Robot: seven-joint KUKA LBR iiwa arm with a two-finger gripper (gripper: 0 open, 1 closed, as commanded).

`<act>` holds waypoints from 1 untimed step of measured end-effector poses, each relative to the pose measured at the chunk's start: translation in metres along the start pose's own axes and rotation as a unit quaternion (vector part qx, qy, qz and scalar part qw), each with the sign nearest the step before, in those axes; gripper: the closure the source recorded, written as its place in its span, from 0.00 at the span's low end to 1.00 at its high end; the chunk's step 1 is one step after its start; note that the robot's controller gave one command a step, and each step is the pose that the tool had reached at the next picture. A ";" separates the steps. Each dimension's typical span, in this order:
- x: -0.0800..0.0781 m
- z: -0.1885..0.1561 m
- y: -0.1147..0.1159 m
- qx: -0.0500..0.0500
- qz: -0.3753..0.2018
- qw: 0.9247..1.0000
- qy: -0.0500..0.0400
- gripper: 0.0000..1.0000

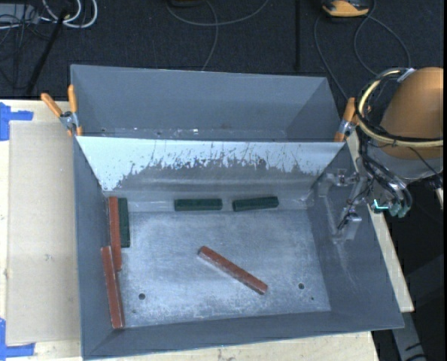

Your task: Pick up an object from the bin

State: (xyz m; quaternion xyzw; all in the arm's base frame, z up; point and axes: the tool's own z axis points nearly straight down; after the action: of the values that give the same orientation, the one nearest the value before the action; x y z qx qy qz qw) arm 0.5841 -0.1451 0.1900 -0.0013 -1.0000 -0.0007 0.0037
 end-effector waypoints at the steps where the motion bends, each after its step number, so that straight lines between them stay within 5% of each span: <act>1: -0.021 0.122 0.096 0.000 -0.127 0.992 -0.003 0.00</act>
Offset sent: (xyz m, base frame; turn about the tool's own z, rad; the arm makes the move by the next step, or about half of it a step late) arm 0.0200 0.0946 -0.1200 -0.2555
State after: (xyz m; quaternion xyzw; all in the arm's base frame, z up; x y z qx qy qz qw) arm 0.6041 -0.0485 0.0683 0.1259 -0.9920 -0.0007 0.0005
